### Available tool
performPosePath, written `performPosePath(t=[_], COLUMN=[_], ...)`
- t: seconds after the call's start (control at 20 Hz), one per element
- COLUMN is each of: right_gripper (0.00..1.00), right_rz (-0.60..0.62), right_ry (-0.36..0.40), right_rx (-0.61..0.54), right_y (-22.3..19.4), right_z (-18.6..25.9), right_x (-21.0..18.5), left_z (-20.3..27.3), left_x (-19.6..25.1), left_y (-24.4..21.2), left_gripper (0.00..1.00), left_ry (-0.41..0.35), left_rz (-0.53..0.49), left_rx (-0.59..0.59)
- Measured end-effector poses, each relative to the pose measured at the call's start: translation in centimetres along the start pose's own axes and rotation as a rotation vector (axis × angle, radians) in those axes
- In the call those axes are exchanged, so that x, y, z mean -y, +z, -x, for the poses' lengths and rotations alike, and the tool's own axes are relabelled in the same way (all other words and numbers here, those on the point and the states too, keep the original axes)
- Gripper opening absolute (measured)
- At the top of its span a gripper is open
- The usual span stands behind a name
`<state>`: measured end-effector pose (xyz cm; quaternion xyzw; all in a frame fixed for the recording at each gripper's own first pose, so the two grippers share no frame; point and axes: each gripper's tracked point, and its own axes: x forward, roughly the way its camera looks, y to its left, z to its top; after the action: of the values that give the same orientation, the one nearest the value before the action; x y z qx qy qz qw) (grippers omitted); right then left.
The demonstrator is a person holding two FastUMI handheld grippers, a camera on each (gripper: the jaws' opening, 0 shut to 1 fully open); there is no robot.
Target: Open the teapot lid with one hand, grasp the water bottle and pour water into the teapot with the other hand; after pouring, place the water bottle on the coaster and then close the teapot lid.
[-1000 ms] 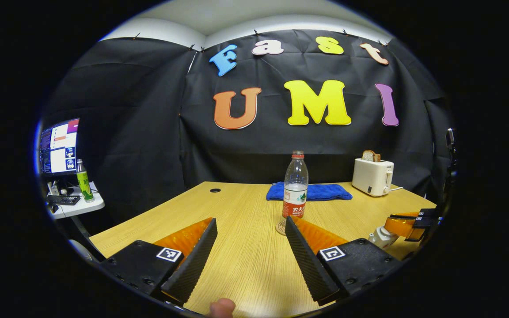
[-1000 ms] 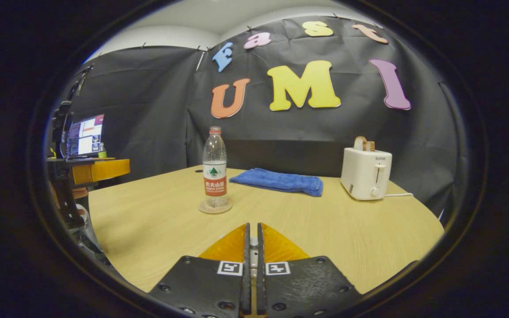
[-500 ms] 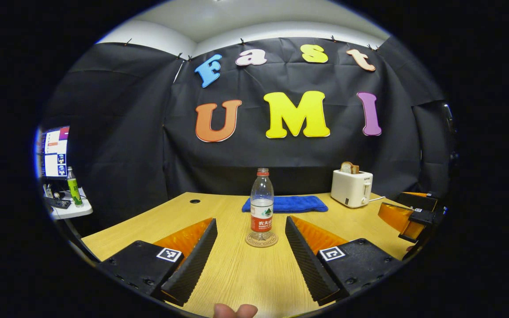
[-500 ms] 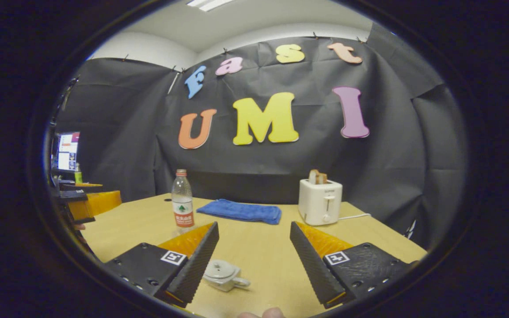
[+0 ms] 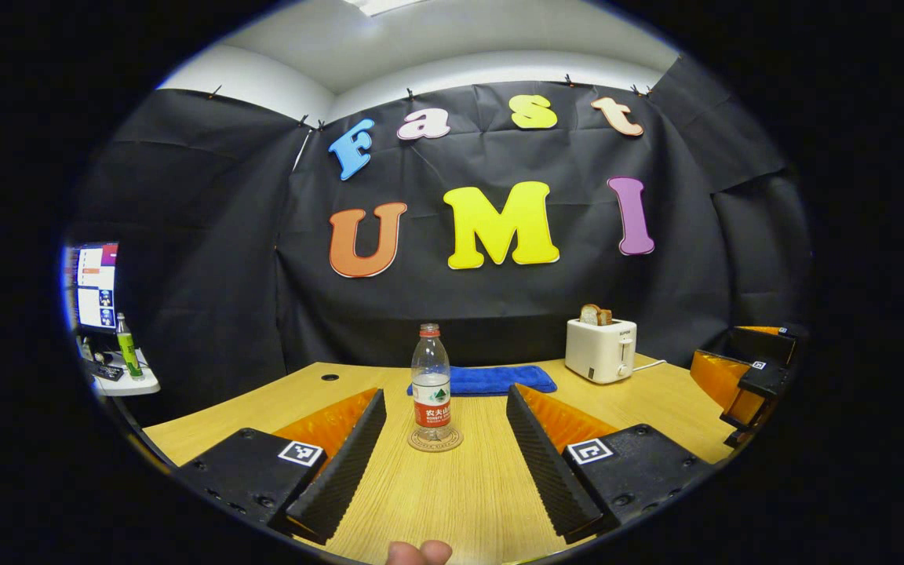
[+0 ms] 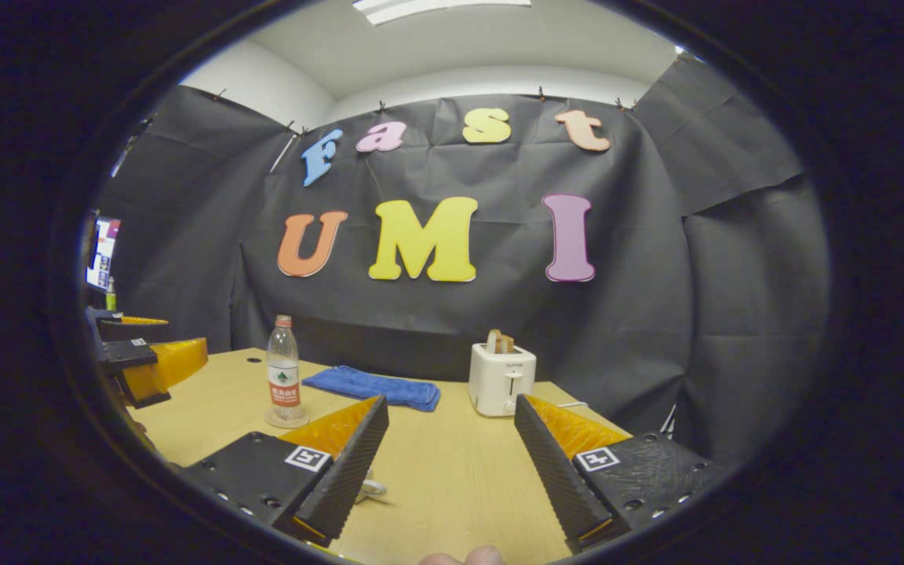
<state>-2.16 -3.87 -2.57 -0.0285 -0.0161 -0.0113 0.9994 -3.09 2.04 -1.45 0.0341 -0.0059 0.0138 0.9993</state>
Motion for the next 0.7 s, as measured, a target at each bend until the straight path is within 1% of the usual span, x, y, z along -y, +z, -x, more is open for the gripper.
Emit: performPosePath(t=[0.05,0.25,0.7], right_gripper=[0.97,0.97,0.97], right_rz=[-0.008,0.010,0.022], right_ry=[0.002,-0.001,0.014], right_rx=[-0.002,0.004,0.025], right_y=[0.0,0.6,1.9], right_z=[0.0,0.3,0.5], right_x=[-0.2,-0.8,-2.9], left_z=[0.0,0.5,0.0], left_x=[0.0,-2.0,-3.6], left_y=[0.1,1.1,0.7], left_gripper=[0.97,0.96,0.96], left_ry=[-0.001,0.054,0.077], left_rz=[-0.009,-0.053,-0.031], left_rx=[0.002,0.033,0.020])
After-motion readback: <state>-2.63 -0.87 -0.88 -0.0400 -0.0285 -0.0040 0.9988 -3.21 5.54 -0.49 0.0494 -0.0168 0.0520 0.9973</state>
